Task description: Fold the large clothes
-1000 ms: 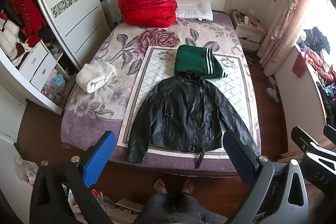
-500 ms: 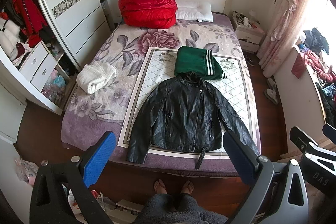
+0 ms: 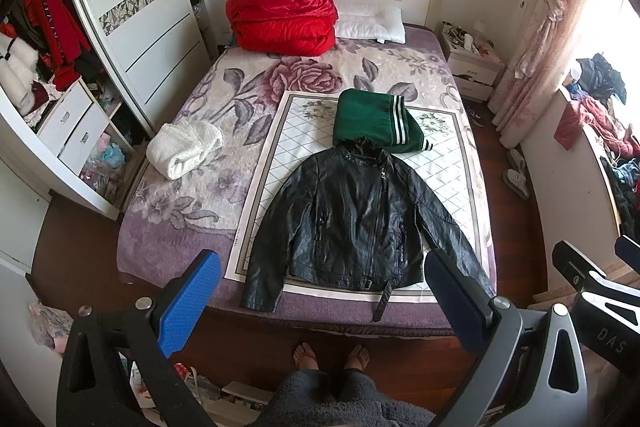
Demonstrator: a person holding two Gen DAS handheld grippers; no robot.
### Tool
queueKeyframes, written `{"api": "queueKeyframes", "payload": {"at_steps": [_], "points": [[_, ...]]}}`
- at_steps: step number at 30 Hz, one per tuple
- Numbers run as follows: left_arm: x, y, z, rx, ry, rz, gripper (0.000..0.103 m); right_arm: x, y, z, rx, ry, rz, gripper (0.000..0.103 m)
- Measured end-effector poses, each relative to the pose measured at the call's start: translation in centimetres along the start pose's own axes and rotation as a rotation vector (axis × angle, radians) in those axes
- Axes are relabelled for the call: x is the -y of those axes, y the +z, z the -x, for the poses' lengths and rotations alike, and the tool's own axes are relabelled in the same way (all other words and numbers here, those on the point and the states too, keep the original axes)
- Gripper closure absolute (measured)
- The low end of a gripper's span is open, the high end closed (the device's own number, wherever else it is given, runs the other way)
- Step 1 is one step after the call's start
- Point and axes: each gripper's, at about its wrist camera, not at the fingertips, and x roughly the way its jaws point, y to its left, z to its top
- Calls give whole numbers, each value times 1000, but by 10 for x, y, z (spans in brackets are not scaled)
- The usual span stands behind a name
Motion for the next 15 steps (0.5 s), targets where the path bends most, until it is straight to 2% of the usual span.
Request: {"api": "queueKeyframes", "payload": {"at_steps": [15], "points": [[-2,5,13,4,-3,0,0,-5,2,6,2,2,-2,0]]}}
